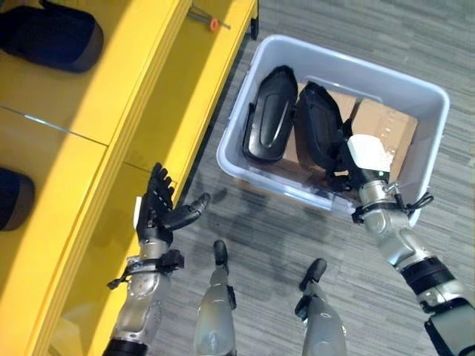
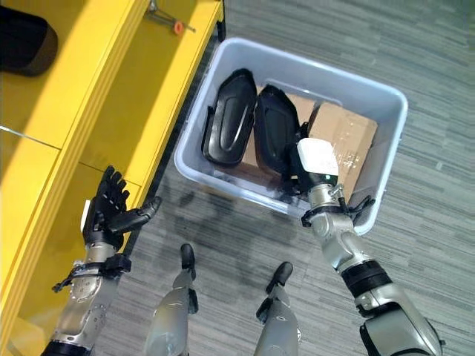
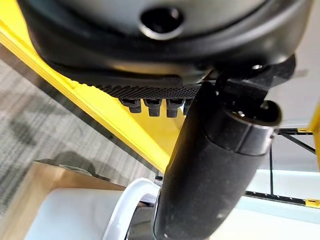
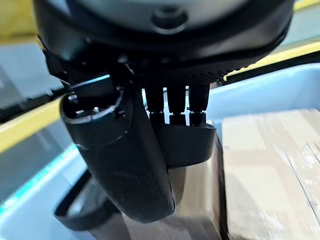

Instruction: Move parts from the plastic box to the shelf.

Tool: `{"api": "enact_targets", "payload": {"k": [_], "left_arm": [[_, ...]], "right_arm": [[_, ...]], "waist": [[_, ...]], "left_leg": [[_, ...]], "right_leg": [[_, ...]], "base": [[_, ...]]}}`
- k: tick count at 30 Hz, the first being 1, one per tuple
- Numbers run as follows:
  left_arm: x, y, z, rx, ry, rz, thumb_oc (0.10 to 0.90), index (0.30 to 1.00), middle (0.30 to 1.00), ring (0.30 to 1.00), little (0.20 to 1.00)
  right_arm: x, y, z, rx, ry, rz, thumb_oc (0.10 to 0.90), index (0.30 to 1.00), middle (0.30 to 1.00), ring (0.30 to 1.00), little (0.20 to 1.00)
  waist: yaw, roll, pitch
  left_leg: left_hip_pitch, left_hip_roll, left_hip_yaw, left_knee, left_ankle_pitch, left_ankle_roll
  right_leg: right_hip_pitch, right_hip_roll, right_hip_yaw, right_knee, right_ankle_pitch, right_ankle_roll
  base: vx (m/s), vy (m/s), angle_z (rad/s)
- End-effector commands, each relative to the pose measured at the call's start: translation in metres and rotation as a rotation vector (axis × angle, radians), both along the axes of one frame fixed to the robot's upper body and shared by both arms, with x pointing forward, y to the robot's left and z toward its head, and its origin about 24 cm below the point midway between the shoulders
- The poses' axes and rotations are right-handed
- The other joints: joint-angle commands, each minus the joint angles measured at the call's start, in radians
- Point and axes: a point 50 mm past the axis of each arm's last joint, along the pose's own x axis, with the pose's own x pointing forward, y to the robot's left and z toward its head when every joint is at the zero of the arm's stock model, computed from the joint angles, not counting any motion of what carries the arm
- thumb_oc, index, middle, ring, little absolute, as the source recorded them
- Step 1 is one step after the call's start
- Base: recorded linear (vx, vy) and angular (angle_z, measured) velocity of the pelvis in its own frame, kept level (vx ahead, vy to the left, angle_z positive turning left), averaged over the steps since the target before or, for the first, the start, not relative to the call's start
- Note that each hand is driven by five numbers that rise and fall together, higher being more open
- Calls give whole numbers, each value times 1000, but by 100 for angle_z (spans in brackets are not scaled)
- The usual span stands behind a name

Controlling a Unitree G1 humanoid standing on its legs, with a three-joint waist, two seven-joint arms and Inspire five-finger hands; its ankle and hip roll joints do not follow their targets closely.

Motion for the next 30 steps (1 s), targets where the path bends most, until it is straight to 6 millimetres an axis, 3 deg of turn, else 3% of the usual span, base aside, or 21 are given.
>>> {"api": "enact_targets", "payload": {"k": [1, 8, 11, 14, 17, 21, 25, 27, 28, 29, 30], "left_arm": [[-4, 9, 32, 78, -157, -26, 900, 1000, 1000, 1000, 1000], [-14, 20, 22, 85, -107, 4, 900, 1000, 1000, 1000, 1000], [-16, 20, 20, 85, -99, 4, 900, 1000, 1000, 1000, 1000], [-24, 24, 11, 79, -63, 20, 900, 1000, 1000, 1000, 1000], [-26, 25, 8, 77, -50, 30, 900, 1000, 1000, 1000, 1000], [-31, 26, 4, 61, -32, 49, 900, 1000, 1000, 1000, 1000], [-40, 30, 3, 47, -30, 80, 900, 1000, 1000, 1000, 1000], [-40, 29, 5, 42, -36, 74, 900, 1000, 1000, 1000, 1000], [-38, 28, 5, 44, -39, 67, 900, 1000, 1000, 1000, 1000], [-36, 25, 6, 36, -41, 57, 900, 1000, 1000, 1000, 1000], [-35, 24, 5, 29, -38, 49, 900, 1000, 1000, 1000, 1000]], "right_arm": [[-1, 4, 31, -46, -148, 52, 400, 300, 300, 300, 300], [-22, 3, 41, -47, -202, 113, 400, 300, 300, 300, 300], [-26, 2, 41, -49, -205, 116, 400, 300, 300, 300, 300], [-38, 3, 44, -59, -221, 157, 400, 300, 300, 300, 300], [-41, 7, 49, -76, -230, 184, 400, 300, 300, 300, 300], [-46, 21, 71, -172, -305, 268, 400, 300, 300, 300, 300], [-50, 38, 108, -277, -448, 350, 400, 300, 300, 300, 300], [-55, 32, 130, -343, -545, 322, 400, 300, 300, 300, 300], [-55, 27, 132, -358, -550, 301, 400, 300, 300, 300, 300], [-58, 20, 133, -380, -554, 274, 400, 300, 300, 300, 300], [-59, 19, 132, -387, -558, 265, 400, 300, 300, 300, 300]], "waist": [[2, -56, -125], [-24, -74, -219], [-25, -75, -230], [-44, -73, -306], [-45, -72, -328], [-40, -61, -345], [-12, -42, -327], [16, -29, -299], [11, -29, -290], [-10, -34, -281], [-17, -37, -283]], "left_leg": [[119, 84, 24, 17, -115, -89], [202, 95, 51, -13, -116, -89], [217, 96, 56, -20, -115, -90], [271, 104, 78, -30, -121, -91], [298, 109, 84, -29, -127, -90], [334, 147, 76, 6, -123, -98], [306, 210, 34, 22, -31, -126], [221, 237, -26, -21, 103, -164], [188, 232, -26, -18, 126, -162], [162, 226, 24, 41, 99, -139], [173, 215, 31, 77, 60, -140]], "right_leg": [[0, -33, 35, 13, -10, 66], [60, -23, 48, -7, -19, 70], [71, -20, 49, -11, -20, 71], [118, -4, 57, -31, -25, 71], [133, 2, 65, -26, -36, 68], [172, 43, 78, 28, -113, 44], [170, 113, 64, 46, -154, 7], [161, 143, 22, 25, -164, -12], [156, 138, 5, 22, -159, -15], [148, 120, -32, 20, -154, -26], [149, 118, -31, 17, -167, -25]], "base": [[101, 12, -8], [58, 5, -8], [30, -1, -9], [81, -15, -4], [53, -34, -21], [58, -122, -2], [-49, -229, 1], [-238, -211, 23], [-269, -144, 155], [-152, -114, 245], [-152, -138, 251]]}}
